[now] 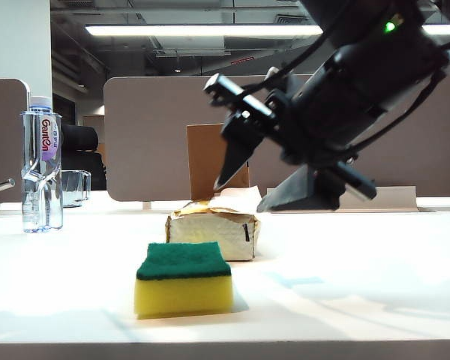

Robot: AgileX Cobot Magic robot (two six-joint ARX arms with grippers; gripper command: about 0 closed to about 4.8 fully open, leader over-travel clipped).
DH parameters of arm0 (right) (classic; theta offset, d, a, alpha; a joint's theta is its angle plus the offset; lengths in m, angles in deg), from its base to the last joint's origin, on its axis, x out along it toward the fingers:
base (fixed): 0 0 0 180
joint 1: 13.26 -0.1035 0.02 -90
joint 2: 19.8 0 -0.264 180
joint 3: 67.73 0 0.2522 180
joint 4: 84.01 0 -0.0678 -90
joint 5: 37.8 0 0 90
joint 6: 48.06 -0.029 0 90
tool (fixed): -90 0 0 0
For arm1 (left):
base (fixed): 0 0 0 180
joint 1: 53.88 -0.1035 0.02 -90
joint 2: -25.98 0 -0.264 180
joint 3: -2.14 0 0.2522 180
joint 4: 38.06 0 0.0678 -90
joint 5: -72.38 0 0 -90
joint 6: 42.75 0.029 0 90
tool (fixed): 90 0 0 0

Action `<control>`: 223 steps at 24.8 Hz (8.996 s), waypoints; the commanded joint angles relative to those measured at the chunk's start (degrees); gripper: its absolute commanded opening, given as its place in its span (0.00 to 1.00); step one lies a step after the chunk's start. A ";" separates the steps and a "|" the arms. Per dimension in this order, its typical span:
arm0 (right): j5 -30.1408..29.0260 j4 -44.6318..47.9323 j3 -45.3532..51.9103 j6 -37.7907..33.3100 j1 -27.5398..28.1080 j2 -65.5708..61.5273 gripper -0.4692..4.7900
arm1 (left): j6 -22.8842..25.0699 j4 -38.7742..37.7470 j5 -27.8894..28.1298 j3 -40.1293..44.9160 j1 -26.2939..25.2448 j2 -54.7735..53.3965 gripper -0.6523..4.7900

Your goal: Move the sponge from right to left to wipe the table, avoiding obstacles on the table, and finally reaching the bottle of mineral water.

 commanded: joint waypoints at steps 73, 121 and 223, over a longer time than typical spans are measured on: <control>-40.72 -81.88 -22.23 31.28 53.22 51.04 0.47 | -0.02 2.34 6.71 -0.31 0.09 0.02 0.96; -43.32 -93.70 -22.23 28.89 52.48 57.77 0.47 | -10.38 26.03 10.64 -0.26 16.09 -50.05 0.96; -42.91 -93.59 -22.25 28.33 52.48 57.75 0.46 | -4.09 24.70 27.67 5.84 -0.24 -57.66 0.11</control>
